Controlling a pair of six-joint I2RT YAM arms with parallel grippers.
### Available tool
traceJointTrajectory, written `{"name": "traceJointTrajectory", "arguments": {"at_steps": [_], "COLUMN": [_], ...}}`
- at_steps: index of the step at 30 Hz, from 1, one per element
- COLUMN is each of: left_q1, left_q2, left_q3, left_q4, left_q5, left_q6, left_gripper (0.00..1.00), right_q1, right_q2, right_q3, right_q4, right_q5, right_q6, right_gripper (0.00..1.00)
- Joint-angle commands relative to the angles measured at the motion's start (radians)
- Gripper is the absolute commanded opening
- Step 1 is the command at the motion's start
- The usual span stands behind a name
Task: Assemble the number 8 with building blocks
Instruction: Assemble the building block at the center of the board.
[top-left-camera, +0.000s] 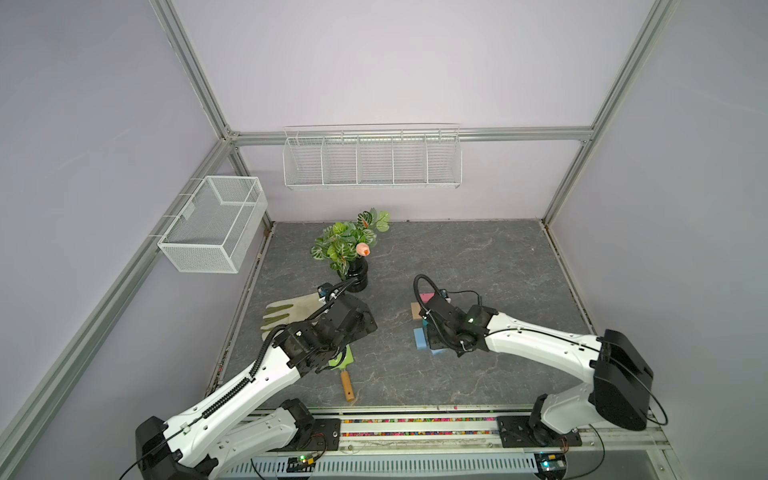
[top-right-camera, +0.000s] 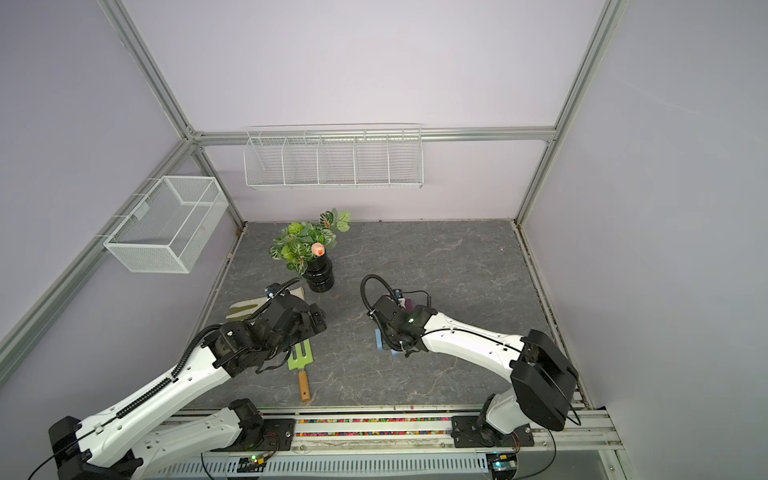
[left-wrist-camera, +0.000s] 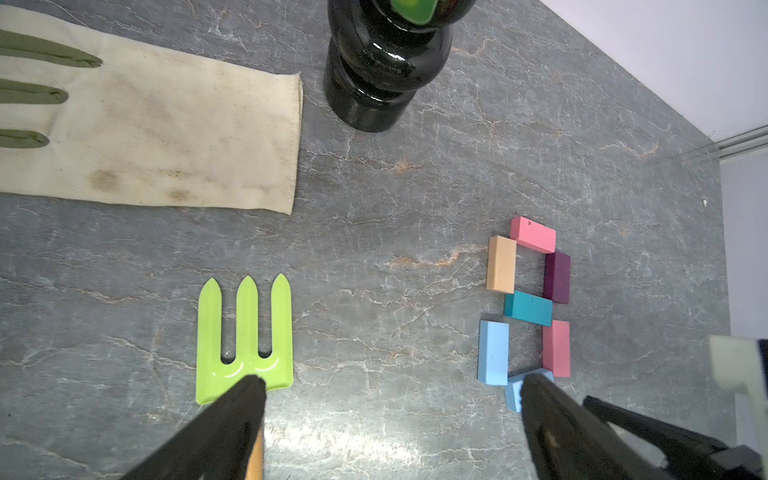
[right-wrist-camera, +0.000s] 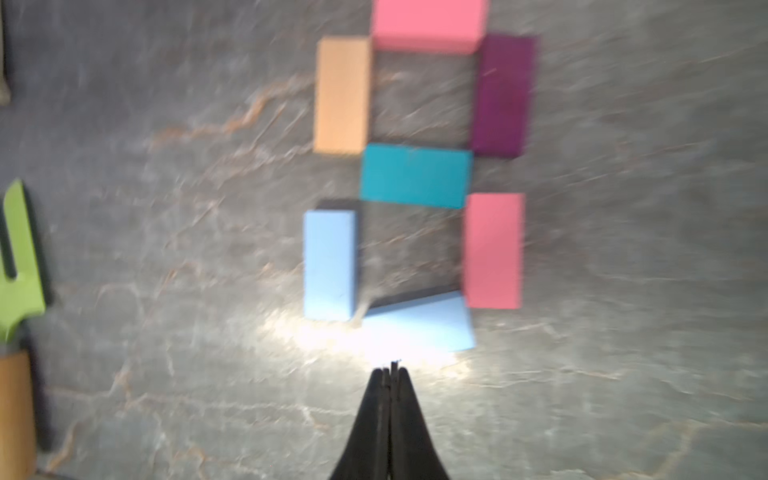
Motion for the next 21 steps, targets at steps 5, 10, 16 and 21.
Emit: {"name": "traceJointTrajectory", "arguments": {"at_steps": [5,10,16,21], "left_q1": [-0.005,-0.003,-0.005,-0.004], "left_q2": [0.005,0.008,0.02,0.029], "left_q3": [0.027,0.025,0.031,0.036], "left_q4": [0.01,0.015,0.017,0.017], "left_q5": [-0.014,-0.013,-0.01,-0.01], "left_q6": [-0.001,-0.002,0.004,0.002], "left_gripper": [1.0,1.0,1.0,1.0], "right_q1": [-0.044,-0.041,-0.028,-0.009], "right_q2": [-0.048,-0.048,-0.012,0.046], "right_q3": [-0.1,-0.198,-0.226,-0.207], "right_q4": [-0.044,0.042,0.121,0.159], "right_q5": [-0.01,-0.099,-0.162,-0.189], "right_q6": [-0.016,0.01,0.017,0.017], "right_gripper": [0.07,0.07,0.07,0.07]}}
